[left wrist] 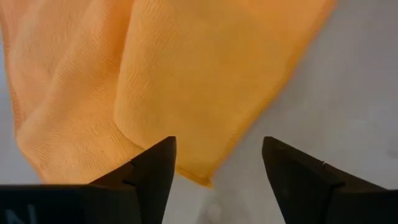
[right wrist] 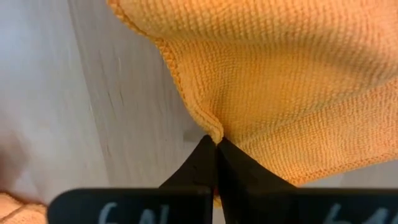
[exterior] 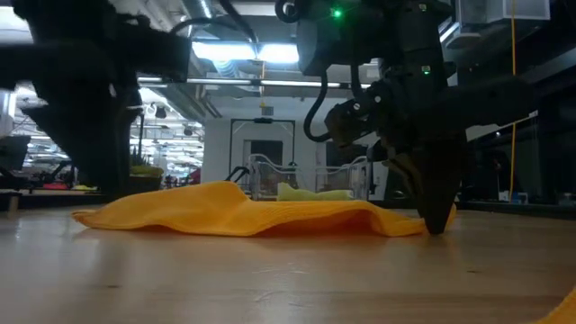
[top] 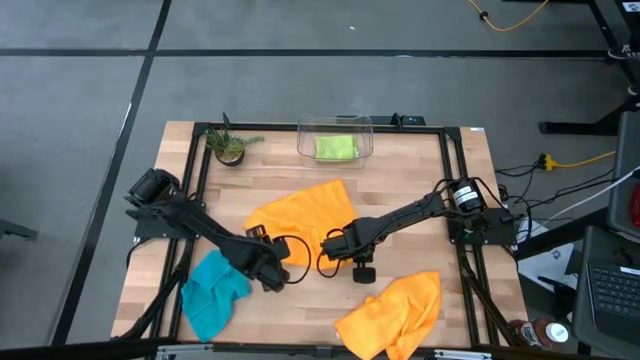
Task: Fold microfiber towels
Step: Fold the top orange microfiber cloth
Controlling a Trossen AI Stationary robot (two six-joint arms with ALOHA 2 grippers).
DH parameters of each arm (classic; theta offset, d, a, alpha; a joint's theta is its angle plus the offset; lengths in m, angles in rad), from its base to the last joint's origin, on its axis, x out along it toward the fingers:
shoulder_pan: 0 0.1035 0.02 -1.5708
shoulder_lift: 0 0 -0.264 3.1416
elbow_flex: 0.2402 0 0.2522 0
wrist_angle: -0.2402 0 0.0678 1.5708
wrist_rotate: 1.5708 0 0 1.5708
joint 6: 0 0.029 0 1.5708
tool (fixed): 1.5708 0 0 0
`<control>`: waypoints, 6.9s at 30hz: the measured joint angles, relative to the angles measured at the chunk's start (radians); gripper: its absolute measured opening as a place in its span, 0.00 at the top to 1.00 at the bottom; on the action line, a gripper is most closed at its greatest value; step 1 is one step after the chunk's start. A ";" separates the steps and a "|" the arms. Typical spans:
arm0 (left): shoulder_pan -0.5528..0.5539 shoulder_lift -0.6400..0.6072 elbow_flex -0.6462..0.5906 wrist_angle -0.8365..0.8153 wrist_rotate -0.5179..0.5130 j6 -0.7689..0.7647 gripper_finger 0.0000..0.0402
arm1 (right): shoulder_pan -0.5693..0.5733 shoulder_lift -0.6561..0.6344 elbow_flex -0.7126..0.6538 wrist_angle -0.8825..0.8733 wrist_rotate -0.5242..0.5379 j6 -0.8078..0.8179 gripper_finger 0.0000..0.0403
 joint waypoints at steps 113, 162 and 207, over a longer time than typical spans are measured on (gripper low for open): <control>0.076 -0.085 0.702 -0.736 -0.050 0.129 1.00 | 0.163 -0.126 0.480 -0.593 0.712 0.234 1.00; 0.502 -0.109 0.250 -0.533 0.074 0.343 1.00 | -0.215 -0.365 -0.040 -0.182 0.789 0.120 1.00; 0.191 0.027 0.026 0.007 0.256 0.036 1.00 | -0.024 -0.366 -0.389 0.081 0.433 0.206 0.99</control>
